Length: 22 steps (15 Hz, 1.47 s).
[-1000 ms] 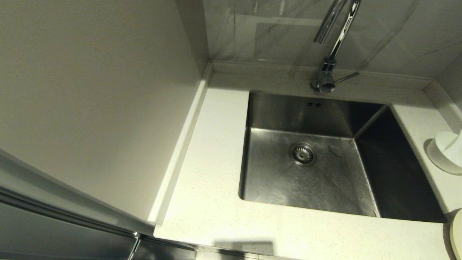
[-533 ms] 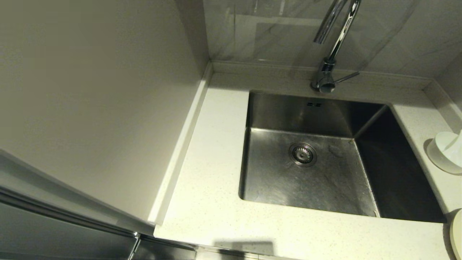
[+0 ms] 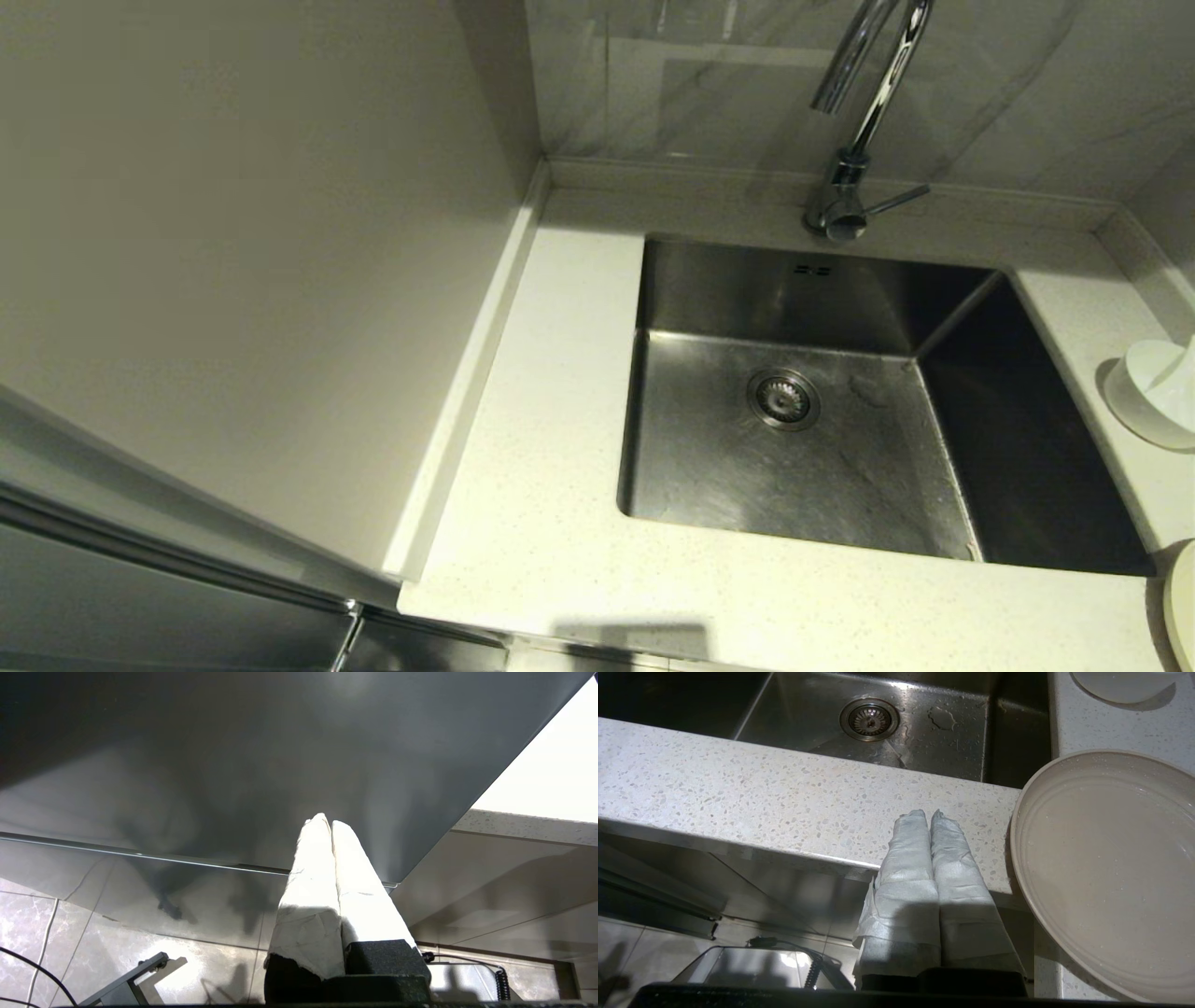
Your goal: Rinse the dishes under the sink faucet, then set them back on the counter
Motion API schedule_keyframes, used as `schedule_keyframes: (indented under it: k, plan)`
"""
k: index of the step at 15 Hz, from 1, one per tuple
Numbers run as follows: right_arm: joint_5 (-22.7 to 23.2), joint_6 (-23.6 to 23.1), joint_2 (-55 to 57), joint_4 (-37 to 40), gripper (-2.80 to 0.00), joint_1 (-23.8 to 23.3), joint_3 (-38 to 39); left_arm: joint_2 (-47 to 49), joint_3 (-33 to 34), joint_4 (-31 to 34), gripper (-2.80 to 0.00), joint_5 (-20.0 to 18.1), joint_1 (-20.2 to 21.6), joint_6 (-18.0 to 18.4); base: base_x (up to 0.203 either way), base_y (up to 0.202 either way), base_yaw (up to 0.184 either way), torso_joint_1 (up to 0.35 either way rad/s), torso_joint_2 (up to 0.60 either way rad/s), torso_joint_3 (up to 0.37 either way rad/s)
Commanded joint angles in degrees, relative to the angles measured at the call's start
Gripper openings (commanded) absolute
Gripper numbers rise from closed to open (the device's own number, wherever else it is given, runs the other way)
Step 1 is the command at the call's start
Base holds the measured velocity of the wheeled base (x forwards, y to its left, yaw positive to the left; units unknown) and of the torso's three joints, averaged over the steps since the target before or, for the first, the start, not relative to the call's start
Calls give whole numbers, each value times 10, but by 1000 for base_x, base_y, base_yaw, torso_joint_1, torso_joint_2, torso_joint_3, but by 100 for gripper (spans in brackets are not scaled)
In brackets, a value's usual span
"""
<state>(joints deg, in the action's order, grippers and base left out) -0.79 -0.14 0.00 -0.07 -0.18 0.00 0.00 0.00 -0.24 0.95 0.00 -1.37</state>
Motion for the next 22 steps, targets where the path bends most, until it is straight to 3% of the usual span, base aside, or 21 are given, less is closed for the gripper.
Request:
schedule_keyframes:
  k: [1,22]
  plan:
    - [0,0,1,0,-280,0,0,-2,0,0,-280,0,0,0,0,0,0,0,0,0]
    - [0,0,1,0,-280,0,-1,-2,0,0,-280,0,0,0,0,0,0,0,0,0]
